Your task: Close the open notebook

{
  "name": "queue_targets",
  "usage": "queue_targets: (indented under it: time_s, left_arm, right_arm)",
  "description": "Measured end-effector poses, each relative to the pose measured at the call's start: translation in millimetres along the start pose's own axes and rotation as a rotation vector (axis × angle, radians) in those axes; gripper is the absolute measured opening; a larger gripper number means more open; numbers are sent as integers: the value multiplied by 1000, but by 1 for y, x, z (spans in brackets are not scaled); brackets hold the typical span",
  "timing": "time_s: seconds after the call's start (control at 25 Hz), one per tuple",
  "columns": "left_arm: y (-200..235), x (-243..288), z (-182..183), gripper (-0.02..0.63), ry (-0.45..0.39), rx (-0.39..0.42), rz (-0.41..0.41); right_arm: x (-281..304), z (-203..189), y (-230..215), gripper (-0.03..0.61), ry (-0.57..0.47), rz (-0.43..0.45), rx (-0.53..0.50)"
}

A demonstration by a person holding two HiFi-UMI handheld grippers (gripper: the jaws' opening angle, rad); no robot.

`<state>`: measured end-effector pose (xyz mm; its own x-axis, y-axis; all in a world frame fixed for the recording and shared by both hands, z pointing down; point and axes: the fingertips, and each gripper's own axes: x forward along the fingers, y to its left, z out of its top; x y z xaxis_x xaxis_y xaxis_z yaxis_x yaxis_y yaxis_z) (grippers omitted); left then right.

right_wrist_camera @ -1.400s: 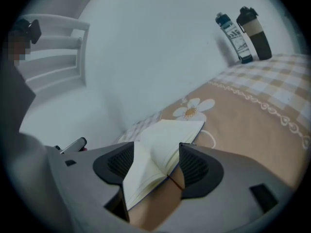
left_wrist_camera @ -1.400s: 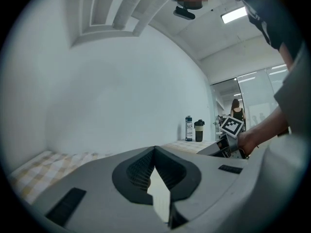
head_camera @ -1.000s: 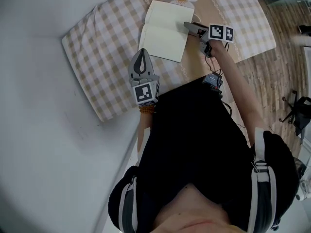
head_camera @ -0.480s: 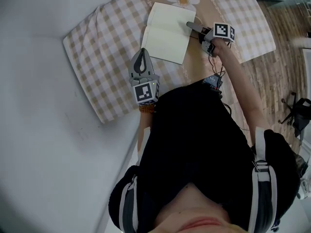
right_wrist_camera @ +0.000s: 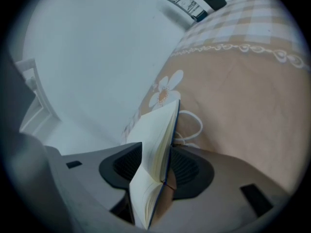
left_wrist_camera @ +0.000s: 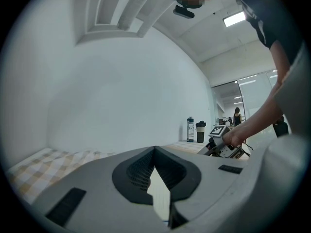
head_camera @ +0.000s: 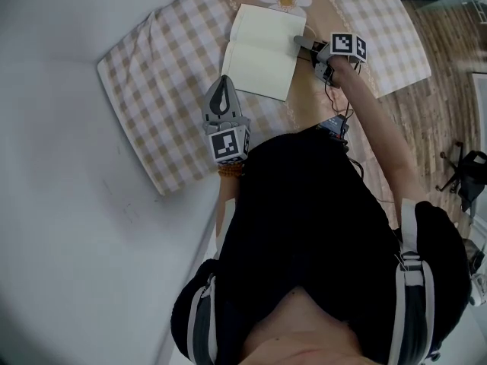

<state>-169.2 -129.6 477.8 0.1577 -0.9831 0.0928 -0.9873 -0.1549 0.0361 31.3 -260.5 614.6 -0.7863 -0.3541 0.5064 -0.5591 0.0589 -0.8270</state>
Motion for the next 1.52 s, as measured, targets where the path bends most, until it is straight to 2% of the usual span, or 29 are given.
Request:
queue_targets:
  time_s: [0.08,0.2,0.24,0.48,0.64,0.8,1.08,1.16,1.24,1.36,1.52]
  left_arm:
    - [1,0,0,5,3,5,1]
    - [2,-1,3,5,6,9,4]
    - [2,-1,3,5,3,6,4]
    - [7,-2,-4,5,9,-11,8]
    - [7,-1,-4,5,17,0,7]
    - [5,1,-7,5,22,1,-2]
    - [0,4,-10,5,28,-3,-26]
    - [0,4,-10,5,27,-5,-28]
    - [0,5,-11,5,25,-3,-29]
    - [-2,5,-11,5,32,8,-31]
    - [1,3,-12,5,42,10,-22]
  right_arm:
    - [2,0,2,189,24,-26,-26]
    - [2,-2,8,188,33,-18,-40]
    - [2,-4,10,171,37,-4,-39]
    - [13,-28,25,168,113,110,18]
    - [18,-29,18,169,82,80,53]
    - [21,-29,19,172,71,46,38]
    - [21,-29,9,95,79,4,40]
    - [22,-29,4,20,91,-34,39]
    - [23,-29,1,14,109,-49,43]
    - [24,-29,5,12,121,-24,40]
    - [18,-29,20,12,88,53,16]
